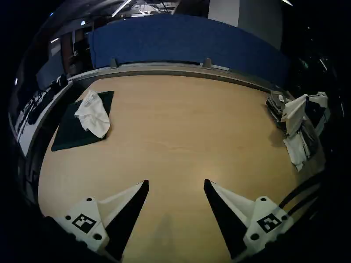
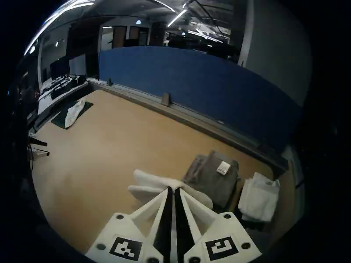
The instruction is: Fold towel
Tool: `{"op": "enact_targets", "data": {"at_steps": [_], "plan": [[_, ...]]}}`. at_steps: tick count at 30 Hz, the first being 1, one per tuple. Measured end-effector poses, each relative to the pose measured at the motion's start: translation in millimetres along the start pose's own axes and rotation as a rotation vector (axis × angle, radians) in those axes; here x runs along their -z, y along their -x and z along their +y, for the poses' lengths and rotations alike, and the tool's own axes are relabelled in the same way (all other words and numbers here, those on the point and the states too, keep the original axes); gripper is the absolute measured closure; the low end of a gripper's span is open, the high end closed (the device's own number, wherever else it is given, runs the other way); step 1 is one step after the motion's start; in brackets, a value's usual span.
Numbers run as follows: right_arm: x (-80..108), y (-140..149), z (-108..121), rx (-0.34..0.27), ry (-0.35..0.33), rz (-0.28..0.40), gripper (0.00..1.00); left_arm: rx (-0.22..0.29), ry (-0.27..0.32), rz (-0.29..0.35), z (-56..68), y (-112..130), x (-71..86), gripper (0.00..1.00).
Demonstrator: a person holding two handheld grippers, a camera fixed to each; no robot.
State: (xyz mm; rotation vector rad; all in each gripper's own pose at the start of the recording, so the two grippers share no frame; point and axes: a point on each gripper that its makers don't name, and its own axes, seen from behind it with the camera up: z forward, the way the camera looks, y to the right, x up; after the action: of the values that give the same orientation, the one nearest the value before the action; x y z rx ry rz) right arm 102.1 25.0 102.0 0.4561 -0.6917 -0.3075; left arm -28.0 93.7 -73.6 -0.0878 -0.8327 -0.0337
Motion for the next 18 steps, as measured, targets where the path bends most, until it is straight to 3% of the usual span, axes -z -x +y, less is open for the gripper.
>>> {"op": "enact_targets", "data": {"at_steps": [18], "plan": [[-13.6, 12, 13, -0.018, -0.001, -0.007, 0.96, -0.01, -0.006, -0.004, 8.1, -1, -4.0, 0.07]]}}
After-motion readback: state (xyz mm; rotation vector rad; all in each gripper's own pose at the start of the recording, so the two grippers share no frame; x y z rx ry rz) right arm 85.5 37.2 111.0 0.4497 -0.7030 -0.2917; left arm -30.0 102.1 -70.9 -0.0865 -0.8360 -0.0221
